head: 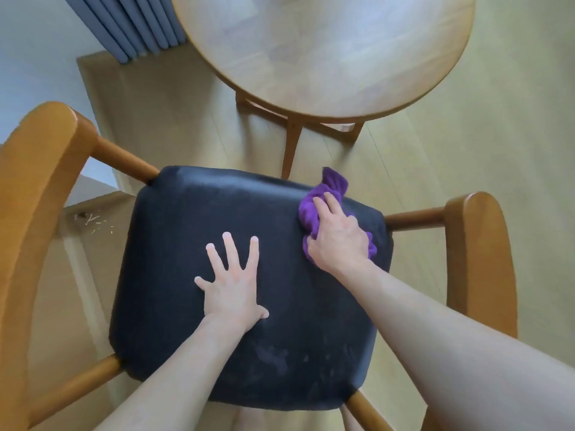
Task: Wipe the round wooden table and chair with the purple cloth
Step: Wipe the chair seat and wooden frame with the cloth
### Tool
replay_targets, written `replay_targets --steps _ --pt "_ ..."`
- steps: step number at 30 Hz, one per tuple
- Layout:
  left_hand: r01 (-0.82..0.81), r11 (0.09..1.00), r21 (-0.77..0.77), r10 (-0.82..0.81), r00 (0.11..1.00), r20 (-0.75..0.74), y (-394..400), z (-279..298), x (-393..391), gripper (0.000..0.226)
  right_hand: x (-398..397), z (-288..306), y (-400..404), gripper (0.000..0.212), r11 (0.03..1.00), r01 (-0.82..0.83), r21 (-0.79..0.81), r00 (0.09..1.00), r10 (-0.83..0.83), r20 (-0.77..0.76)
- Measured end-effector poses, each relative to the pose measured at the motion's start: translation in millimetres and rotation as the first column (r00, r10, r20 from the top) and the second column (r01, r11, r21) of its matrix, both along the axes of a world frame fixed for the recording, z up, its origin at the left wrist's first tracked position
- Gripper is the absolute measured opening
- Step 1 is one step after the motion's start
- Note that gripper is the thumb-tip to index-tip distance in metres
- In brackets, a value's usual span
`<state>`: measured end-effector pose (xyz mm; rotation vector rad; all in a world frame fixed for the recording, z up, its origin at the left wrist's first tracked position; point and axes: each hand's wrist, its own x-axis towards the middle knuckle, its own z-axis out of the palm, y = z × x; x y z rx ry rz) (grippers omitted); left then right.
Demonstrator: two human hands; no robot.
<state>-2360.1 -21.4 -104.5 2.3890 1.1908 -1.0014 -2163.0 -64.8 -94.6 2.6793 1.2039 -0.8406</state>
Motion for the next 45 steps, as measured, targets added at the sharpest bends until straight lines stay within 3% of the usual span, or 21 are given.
replay_targets --steps 2,7,10,12,15,17,18,22,27,32,34,37,39,42,45 --pt "0.035 0.999 -0.001 -0.035 0.999 -0.002 -0.2 2.0 -2.5 0.153 1.1 0.9 -10.4 0.068 0.967 0.254 -0.029 0.967 -0.254 0.015" --pt "0.093 0.996 -0.009 -0.093 0.996 0.014 4.3 2.5 -7.2 0.150 0.4 18.2 -26.5 0.049 0.901 0.404 -0.156 0.914 -0.402 0.043" --pt "0.149 0.988 -0.040 -0.149 0.989 0.008 12.5 4.3 -8.0 0.145 12.2 31.6 -25.9 0.037 0.815 0.554 -0.172 0.831 -0.554 0.053" --pt "0.189 0.981 -0.036 -0.188 0.982 0.015 23.5 7.9 -6.1 0.137 16.2 34.6 -16.7 0.028 0.839 0.542 -0.053 0.838 -0.535 0.109" --pt "0.368 0.929 0.043 -0.370 0.922 0.110 43.1 6.6 4.5 0.129 16.6 25.7 13.6 0.045 0.961 0.250 0.116 0.954 -0.265 0.142" --pt "0.473 0.881 0.010 -0.469 0.870 0.153 54.8 0.3 17.0 0.139 20.2 12.7 26.0 0.060 0.998 0.065 0.003 0.992 -0.065 0.106" --pt "0.498 0.867 -0.022 -0.490 0.859 0.149 58.5 -2.7 23.8 0.144 24.5 6.8 23.6 0.059 0.995 0.063 -0.073 0.994 -0.056 0.095" --pt "0.531 0.847 -0.028 -0.527 0.846 0.079 56.3 -10.1 36.1 0.150 39.7 3.9 -22.9 0.040 0.904 0.410 -0.126 0.911 -0.399 0.098" --pt "0.555 0.832 -0.008 -0.554 0.831 0.035 54.4 -8.7 36.3 0.150 18.3 22.4 -68.0 0.031 0.874 0.457 -0.168 0.889 -0.452 0.065" --pt "0.564 0.826 0.001 -0.564 0.825 0.029 56.4 -5.4 36.8 0.148 8.9 37.8 -77.4 0.015 0.787 0.428 -0.445 0.895 -0.439 0.085" --pt "0.566 0.824 0.001 -0.566 0.824 0.017 57.2 -4.2 36.8 0.148 12.5 41.5 -78.0 0.010 0.742 0.520 -0.424 0.844 -0.522 0.121" --pt "0.570 0.822 0.011 -0.570 0.821 0.033 57.8 -5.6 35.7 0.147 17.6 33.5 -71.8 0.022 0.747 0.651 -0.133 0.758 -0.635 0.148" --pt "0.564 0.826 0.005 -0.563 0.825 0.043 58.1 -6.4 35.4 0.147 12.1 23.6 -62.8 0.044 0.789 0.613 -0.030 0.789 -0.610 0.073" --pt "0.566 0.825 0.007 -0.565 0.823 0.047 57.5 -3.2 34.7 0.146 -22.1 10.5 -60.1 0.084 0.850 0.495 -0.178 0.867 -0.497 0.035" --pt "0.563 0.826 -0.008 -0.562 0.825 0.057 58.4 2.3 35.3 0.145 -71.8 10.2 -74.8 0.103 0.830 0.463 -0.312 0.884 -0.457 0.095"
